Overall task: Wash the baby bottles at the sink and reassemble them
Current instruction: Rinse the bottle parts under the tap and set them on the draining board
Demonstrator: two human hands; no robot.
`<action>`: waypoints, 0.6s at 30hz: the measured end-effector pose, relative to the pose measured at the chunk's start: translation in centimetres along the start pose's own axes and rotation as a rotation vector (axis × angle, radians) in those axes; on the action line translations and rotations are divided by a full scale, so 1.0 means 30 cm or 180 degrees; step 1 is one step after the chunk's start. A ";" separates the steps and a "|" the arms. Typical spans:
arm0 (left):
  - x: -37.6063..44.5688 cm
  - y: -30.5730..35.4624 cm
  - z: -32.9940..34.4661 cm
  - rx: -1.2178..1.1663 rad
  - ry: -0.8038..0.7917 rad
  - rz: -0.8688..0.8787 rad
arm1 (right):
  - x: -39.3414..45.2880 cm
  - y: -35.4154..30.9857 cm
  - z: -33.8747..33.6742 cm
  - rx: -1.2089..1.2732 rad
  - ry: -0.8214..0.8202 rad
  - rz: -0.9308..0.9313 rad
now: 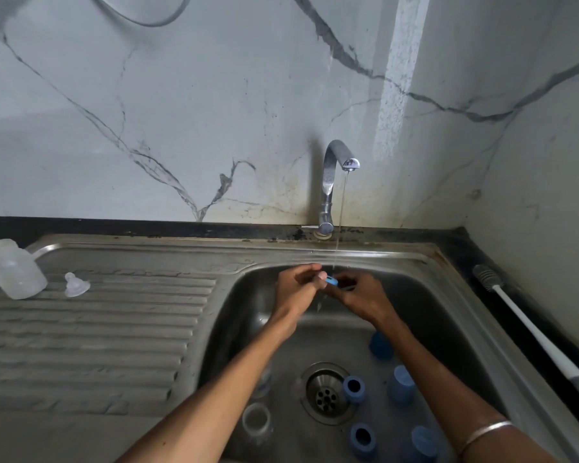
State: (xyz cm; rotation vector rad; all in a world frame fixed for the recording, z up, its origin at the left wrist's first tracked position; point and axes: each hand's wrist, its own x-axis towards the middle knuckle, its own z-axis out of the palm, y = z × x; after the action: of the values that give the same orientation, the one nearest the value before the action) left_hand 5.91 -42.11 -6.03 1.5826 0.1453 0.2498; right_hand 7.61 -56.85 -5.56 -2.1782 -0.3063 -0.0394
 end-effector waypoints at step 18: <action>-0.039 0.084 -0.171 0.1761 -0.0712 0.0479 | -0.085 -0.076 -0.040 0.0657 -0.0392 0.0160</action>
State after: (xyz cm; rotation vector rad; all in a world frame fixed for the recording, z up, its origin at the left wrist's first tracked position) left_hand 3.34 -37.50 -3.53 2.1627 -0.0894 0.1526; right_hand 4.70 -57.09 -3.40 -1.9858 -0.3112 0.1490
